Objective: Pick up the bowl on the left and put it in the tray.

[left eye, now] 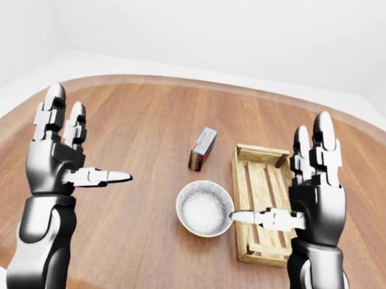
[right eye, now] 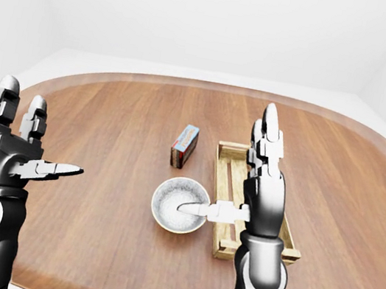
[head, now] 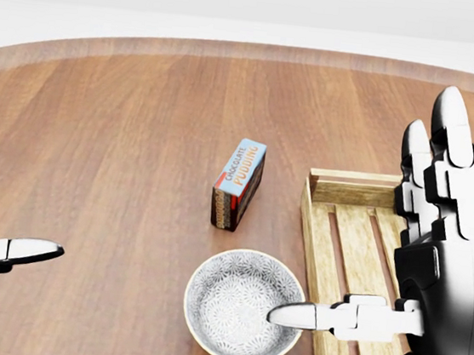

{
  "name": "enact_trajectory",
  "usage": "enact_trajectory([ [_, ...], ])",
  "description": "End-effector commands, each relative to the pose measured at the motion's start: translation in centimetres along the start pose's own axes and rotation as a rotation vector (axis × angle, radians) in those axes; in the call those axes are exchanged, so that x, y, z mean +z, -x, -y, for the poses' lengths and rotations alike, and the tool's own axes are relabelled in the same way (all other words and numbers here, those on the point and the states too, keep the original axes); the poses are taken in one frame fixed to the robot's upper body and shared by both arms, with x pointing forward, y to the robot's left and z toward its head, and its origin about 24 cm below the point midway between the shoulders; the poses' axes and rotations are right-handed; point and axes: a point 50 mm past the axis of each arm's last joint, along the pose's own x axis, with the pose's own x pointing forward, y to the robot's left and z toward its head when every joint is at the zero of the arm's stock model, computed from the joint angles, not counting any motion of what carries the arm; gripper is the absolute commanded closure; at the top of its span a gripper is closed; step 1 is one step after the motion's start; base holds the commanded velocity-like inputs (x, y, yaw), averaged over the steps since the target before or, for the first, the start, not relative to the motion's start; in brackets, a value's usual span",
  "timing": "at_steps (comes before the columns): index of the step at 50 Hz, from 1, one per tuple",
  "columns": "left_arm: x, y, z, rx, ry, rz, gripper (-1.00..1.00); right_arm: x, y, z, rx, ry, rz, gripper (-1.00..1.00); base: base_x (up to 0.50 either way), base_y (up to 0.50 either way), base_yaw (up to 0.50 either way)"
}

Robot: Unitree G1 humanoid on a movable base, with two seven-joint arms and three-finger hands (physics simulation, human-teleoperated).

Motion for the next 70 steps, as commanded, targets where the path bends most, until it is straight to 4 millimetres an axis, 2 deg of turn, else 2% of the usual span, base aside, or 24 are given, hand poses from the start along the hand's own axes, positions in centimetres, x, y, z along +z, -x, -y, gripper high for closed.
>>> enact_trajectory([
  [1, 0.2, 0.1, 0.1, -0.004, 0.001, 0.009, -1.00, 0.8, 0.1, 0.2, -0.004, -0.004, 0.033, -1.00, 0.50, 0.08, 0.00],
  [7, 0.6, 0.2, 0.1, -0.007, -0.001, 0.022, -1.00, 0.4, 0.1, 0.6, -0.042, -0.031, 0.019, -1.00, 0.48, 0.05, 0.00],
  [13, 0.6, 0.2, 0.1, -0.009, 0.000, 0.025, -1.00, 1.4, 0.1, 0.7, -0.034, -0.040, 0.064, -1.00, 0.15, -0.01, 0.00],
  [17, 0.7, 0.2, 0.2, -0.010, 0.000, 0.027, -1.00, 1.3, 0.1, 0.6, -0.033, -0.037, 0.061, -1.00, 0.00, 0.00, 0.00],
  [23, 0.8, 0.4, 0.3, -0.016, 0.002, 0.032, -1.00, 1.5, 0.3, -0.2, 0.047, 0.008, 0.061, -1.00, 0.00, 0.00, 0.00],
  [28, 1.1, 0.5, 0.4, -0.017, 0.004, 0.042, -1.00, 0.3, 0.9, -2.5, 0.201, 0.092, -0.012, -1.00, 0.00, 0.00, 0.00],
  [36, 1.5, 0.4, 0.2, -0.015, 0.006, 0.061, -1.00, -1.2, 1.3, -4.3, 0.319, 0.191, -0.081, -1.00, 0.00, 0.00, 0.00],
  [39, 1.5, 0.4, 0.1, -0.012, 0.006, 0.061, -1.00, -2.5, 1.7, -5.1, 0.371, 0.228, -0.140, -1.00, 0.00, 0.00, 0.00],
  [45, 1.1, 0.5, 0.4, -0.020, 0.000, 0.044, -1.00, -3.7, 2.5, -6.0, 0.429, 0.289, -0.197, -1.00, 0.00, 0.00, 0.00],
  [61, 1.2, 0.5, 0.4, -0.017, 0.000, 0.048, -1.00, -4.2, 3.6, -7.6, 0.560, 0.421, -0.234, -1.00, 0.00, 0.00, 0.00],
  [62, 1.0, 0.5, 0.5, -0.018, -0.003, 0.038, -1.00, -4.9, 4.6, -8.2, 0.633, 0.434, -0.274, -1.00, 0.00, 0.00, 0.00],
  [69, 1.1, 0.5, 0.4, -0.016, 0.000, 0.044, -1.00, -5.5, 5.1, -8.5, 0.666, 0.476, -0.302, -1.00, 0.00, 0.00, 0.00],
  [70, 1.3, 0.5, 0.3, -0.011, 0.005, 0.051, -1.00, -8.7, 7.0, -8.7, 0.814, 0.542, -0.445, -1.00, 0.00, 0.00, 0.00],
])
